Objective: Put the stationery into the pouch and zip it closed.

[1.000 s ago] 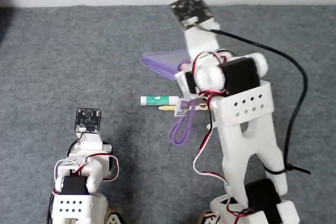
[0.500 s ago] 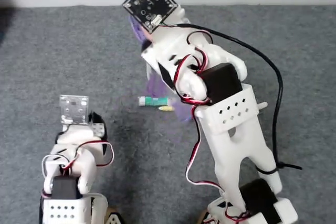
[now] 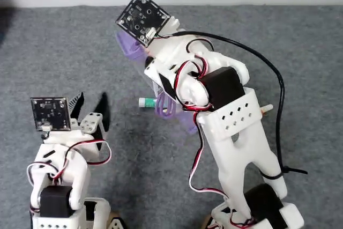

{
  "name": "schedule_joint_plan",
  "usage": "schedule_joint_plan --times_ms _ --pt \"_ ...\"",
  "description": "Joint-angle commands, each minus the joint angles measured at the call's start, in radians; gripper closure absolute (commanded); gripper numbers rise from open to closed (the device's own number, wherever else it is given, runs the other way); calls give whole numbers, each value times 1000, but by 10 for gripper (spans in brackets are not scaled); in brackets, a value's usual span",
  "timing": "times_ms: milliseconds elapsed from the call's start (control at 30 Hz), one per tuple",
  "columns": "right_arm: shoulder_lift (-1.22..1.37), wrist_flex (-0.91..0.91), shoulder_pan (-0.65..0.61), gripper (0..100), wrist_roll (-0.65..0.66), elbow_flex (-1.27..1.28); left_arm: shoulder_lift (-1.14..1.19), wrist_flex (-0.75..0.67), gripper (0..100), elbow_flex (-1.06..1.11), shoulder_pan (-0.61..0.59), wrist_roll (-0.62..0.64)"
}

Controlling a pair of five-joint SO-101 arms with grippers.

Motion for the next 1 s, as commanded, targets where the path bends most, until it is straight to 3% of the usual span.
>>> schedule_joint_plan --times_ms 0,133,500,733,967 --pt "-47 -19 8 991 6 -48 -11 40 694 -65 74 77" --pt "-54 -145 7 991 8 -52 -11 61 695 -81 153 153" --pt "-42 -410 12 991 14 -51 -11 60 695 -81 155 163" --pt "47 -323 84 991 28 -44 -12 63 695 -91 155 164" --pt "2 21 124 991 26 -48 -12 172 695 -171 157 161"
